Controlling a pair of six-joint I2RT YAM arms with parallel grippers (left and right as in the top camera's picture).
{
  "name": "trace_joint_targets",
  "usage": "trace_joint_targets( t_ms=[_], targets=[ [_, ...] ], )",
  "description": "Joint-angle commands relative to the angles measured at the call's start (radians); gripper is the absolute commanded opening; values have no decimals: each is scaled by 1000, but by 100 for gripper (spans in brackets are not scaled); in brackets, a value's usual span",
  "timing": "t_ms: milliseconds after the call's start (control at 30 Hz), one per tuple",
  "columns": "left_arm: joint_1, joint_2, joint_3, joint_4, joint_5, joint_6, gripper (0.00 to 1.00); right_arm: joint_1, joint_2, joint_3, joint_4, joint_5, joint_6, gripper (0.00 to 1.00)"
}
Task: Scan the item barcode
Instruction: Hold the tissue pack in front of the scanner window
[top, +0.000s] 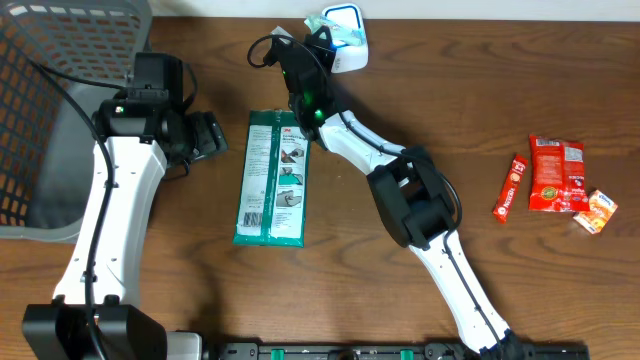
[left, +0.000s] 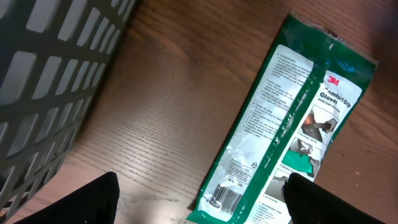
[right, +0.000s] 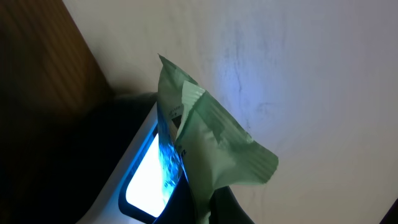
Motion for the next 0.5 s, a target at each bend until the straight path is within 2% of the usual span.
trace_joint_targets(
  t_ms=[0,233,400,467],
  targets=[
    [3,9,-8,-3,-2,-2,86,-6,-1,6,1,-15,103,1],
    [3,9,-8,-3,-2,-2,86,-16,-2,7,30,-3,141,1],
    [3,9,-8,-3,-2,-2,86,-23,-36,8,210,76,180,1],
    [3,9,-8,-3,-2,-2,86,-26,-71,8,229,83,196,1]
  ],
)
